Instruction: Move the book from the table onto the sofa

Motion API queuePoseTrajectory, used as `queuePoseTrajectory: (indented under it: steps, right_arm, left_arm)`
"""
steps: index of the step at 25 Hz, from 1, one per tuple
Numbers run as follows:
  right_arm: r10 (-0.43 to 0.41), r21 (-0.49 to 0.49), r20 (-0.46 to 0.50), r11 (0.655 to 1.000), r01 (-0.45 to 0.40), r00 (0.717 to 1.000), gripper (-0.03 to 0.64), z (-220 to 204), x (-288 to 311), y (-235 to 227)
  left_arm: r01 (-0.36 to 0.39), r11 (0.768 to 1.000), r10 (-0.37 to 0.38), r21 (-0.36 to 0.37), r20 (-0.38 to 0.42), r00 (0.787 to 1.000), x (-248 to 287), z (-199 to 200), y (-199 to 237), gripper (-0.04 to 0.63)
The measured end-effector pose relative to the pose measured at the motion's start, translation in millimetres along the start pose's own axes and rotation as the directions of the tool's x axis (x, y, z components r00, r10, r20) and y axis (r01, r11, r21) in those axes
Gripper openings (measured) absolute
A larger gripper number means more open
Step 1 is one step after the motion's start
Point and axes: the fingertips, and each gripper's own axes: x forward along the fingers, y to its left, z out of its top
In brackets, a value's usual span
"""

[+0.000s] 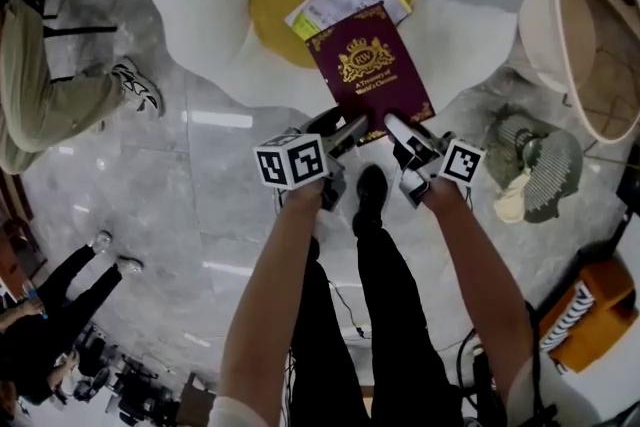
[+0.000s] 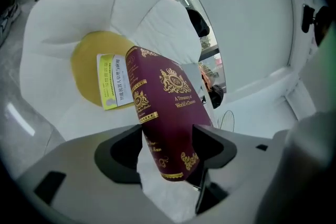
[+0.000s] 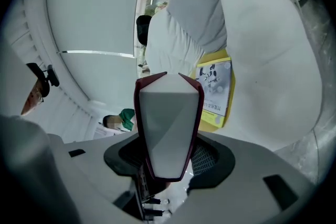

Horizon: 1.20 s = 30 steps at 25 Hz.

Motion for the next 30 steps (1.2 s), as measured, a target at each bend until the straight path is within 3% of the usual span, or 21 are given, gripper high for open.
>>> queuePoseTrajectory:
  steps: [8,11,14,16,19,25,27,30]
  right_arm:
    - [-0.089,-0.042,0.033,0.995,0.09,0.996,0.244,30.0,37.3,-48.9]
    - [-0.141,-0.026,-0.025,0.99,0.141,0.99,0.246,23.5,47.5,-68.5]
    - [-0.261,-0.077,-0.096,0.964,0.254,0.961,0.259,18.1,46.5,-92.6]
    - [-0.373,-0.137,-0.119,0.924,0.357,0.92,0.287,19.3,42.9,-108.4]
    - [-0.547,-0.221,-0.098,0.826,0.518,0.831,0.324,29.9,29.2,-126.1]
    - [-0.732,-0.33,0.018,0.639,0.695,0.681,0.337,61.1,-15.2,-132.4]
    - [-0.742,-0.365,0.04,0.612,0.702,0.669,0.337,69.8,-24.8,-124.5]
    - [-0.712,-0.389,0.05,0.632,0.67,0.7,0.336,71.5,-33.3,-96.7]
  left_arm:
    - [-0.054,0.998,0.054,-0.018,-0.007,0.999,55.0,15.7,41.5,0.299]
    - [-0.078,0.997,0.077,-0.002,-0.035,0.996,63.0,12.3,55.1,0.299]
    - [-0.08,0.997,0.08,0.0,-0.039,0.996,66.2,9.5,61.3,0.299]
    - [-0.071,0.998,0.07,-0.001,-0.046,0.996,70.0,7.8,60.6,0.298]
    - [-0.042,0.999,0.041,-0.017,-0.046,0.998,77.0,9.3,52.8,0.293]
    - [-0.024,1.0,0.023,-0.008,-0.056,0.998,71.3,7.5,34.4,0.291]
    - [-0.027,1.0,0.028,0.006,-0.053,0.998,60.2,7.7,26.8,0.287]
    - [-0.043,0.999,0.045,0.034,-0.05,0.998,34.7,4.7,12.1,0.275]
